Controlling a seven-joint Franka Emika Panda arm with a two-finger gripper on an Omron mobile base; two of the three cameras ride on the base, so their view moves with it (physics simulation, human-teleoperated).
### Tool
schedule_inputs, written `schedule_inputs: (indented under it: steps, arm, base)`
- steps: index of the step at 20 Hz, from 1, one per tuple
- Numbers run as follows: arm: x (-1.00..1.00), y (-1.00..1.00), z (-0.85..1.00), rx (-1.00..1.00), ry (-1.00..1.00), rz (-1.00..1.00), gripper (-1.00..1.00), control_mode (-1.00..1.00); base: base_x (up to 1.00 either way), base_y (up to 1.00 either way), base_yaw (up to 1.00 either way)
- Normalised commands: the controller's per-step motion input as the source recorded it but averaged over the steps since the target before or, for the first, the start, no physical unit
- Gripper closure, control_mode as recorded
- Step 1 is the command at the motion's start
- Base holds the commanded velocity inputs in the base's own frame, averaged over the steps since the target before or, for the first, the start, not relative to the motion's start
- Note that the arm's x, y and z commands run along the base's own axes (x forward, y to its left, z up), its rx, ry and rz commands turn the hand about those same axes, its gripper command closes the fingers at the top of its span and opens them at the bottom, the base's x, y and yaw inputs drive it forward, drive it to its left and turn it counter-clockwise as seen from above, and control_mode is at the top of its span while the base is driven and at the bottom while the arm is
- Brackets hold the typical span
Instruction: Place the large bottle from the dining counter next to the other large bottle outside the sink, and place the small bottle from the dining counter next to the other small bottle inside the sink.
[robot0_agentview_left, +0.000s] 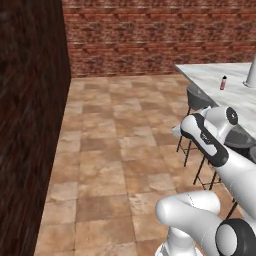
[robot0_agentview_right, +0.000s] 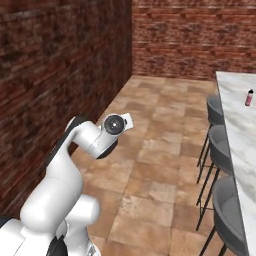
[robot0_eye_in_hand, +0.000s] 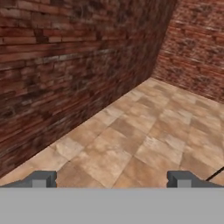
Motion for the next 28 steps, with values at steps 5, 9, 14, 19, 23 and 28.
schedule_inputs:
  steps: [5,9,14,19,23,28]
  arm:
    - [0.00,0.00,0.00,0.00,0.00,0.00,-1.00,1.00]
    - [0.00,0.00,0.00,0.00,0.00,0.00,-1.00,1.00]
    - [0.00,0.00,0.00,0.00,0.00,0.00,-1.00,1.00]
    - [0.00,0.00,0.00,0.00,0.00,0.00,-1.00,1.00]
    - [0.00,0.00,0.00,0.00,0.00,0.00,-1.00,1.00]
    - [0.00,0.00,0.00,0.00,0.00,0.00,-1.00,1.00]
  base:
    - [0.53,0.27,-0.11]
    - [0.52,0.25,-0.11]
    - [0.49,0.22,-0.11]
    - [0.49,0.22,-0.12]
    - [0.49,0.22,-0.12]
    - [0.48,0.23,-0.12]
